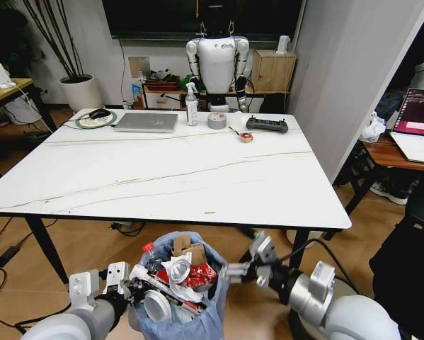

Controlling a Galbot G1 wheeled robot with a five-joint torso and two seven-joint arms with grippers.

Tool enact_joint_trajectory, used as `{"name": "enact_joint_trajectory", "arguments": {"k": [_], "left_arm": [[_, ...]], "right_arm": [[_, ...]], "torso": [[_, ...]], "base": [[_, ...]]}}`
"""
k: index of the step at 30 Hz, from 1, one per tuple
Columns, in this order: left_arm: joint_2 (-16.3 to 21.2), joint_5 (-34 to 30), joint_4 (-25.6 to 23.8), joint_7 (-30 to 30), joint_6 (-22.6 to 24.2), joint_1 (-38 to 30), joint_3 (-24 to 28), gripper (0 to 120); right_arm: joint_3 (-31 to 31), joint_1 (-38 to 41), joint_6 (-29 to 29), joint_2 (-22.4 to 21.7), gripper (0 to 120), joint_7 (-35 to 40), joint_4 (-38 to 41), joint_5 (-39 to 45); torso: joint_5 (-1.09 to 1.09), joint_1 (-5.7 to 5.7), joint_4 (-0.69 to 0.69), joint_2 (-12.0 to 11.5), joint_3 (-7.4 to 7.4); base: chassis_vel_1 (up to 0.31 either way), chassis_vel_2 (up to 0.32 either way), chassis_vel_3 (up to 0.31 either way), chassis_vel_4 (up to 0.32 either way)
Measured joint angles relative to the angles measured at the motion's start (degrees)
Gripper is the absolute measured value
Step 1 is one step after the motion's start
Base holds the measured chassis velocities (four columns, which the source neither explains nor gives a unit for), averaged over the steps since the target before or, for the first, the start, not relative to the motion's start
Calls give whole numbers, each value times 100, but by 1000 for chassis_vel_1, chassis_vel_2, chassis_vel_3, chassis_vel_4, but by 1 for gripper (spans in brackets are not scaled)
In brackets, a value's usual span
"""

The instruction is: Pick up the trash bin and place the trash from the table into it.

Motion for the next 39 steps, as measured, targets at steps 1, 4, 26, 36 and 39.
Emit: {"name": "enact_joint_trajectory", "arguments": {"k": [1,4,26,36,39], "left_arm": [[-9,15,0,0,0,1,1,0],[-53,123,0,29,0,4,21,0],[-311,1055,0,644,1,176,87,0],[-336,1052,0,594,1,201,51,0],[-450,1174,0,710,1,197,79,0]], "right_arm": [[53,-45,-2,120,100,128,-2,-32],[324,-391,53,674,100,578,-2,-361],[454,-1501,789,3259,100,572,-424,-2889],[722,-1539,660,3197,100,616,-360,-2793],[944,-1611,674,3160,100,612,-392,-2734]], "torso": [[0,0,0,0,0],[1,0,-1,0,0],[-2,1,0,0,0],[1,-98,-1,-224,-124],[0,-148,-1,-337,-187]], "base": [[0,0,0,0],[0,0,0,0],[0,0,0,0],[0,0,0,0],[0,0,0,0]]}}
